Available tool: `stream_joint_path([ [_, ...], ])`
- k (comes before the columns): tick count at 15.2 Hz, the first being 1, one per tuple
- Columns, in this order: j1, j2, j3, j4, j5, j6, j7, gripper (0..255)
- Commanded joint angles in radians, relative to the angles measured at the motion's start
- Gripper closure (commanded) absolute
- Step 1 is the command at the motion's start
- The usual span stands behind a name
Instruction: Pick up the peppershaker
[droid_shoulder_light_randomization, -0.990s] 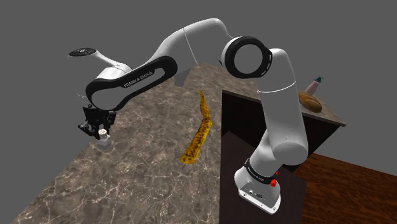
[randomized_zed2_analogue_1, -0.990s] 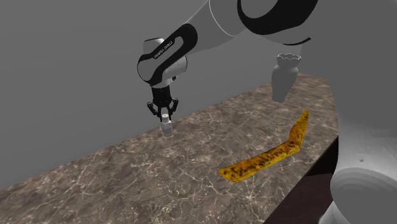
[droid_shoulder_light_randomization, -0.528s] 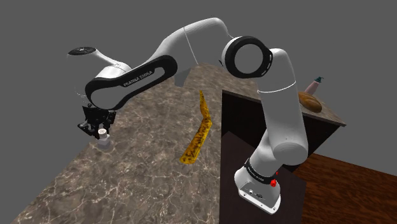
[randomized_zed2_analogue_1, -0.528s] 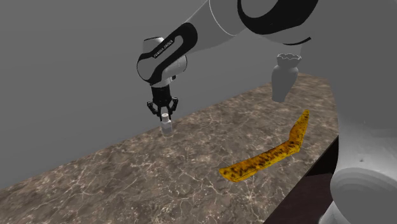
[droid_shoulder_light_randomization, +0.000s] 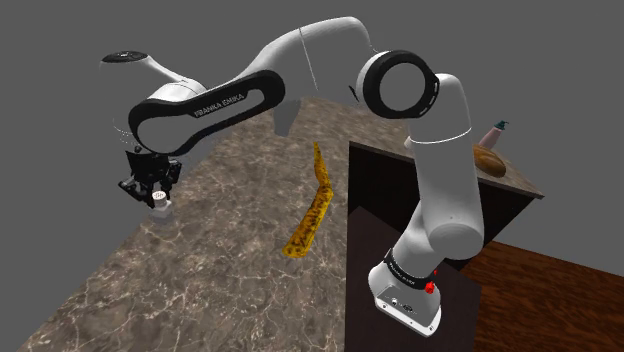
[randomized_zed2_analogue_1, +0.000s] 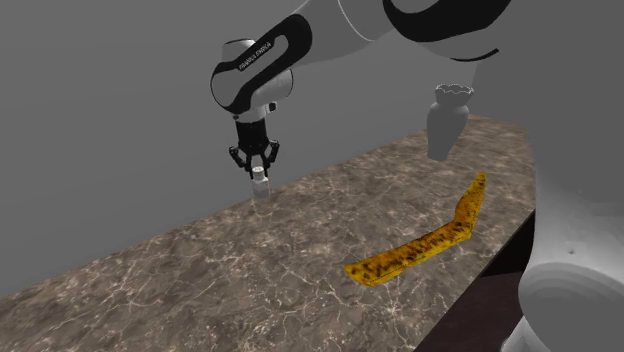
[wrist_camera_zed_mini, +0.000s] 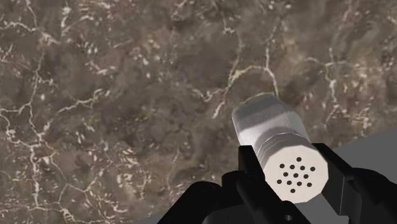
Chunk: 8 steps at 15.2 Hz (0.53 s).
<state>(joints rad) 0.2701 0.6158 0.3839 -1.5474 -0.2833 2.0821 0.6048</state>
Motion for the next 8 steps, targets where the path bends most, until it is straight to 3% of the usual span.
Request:
stream_joint_path([
  [1, -0.001, -0.012, 0.004, 0.008, 0.005, -0.02, -0.004, 255],
  [8, -0.005, -0.041, 0.012, 0.033, 0.019, -0.072, -0.013, 255],
])
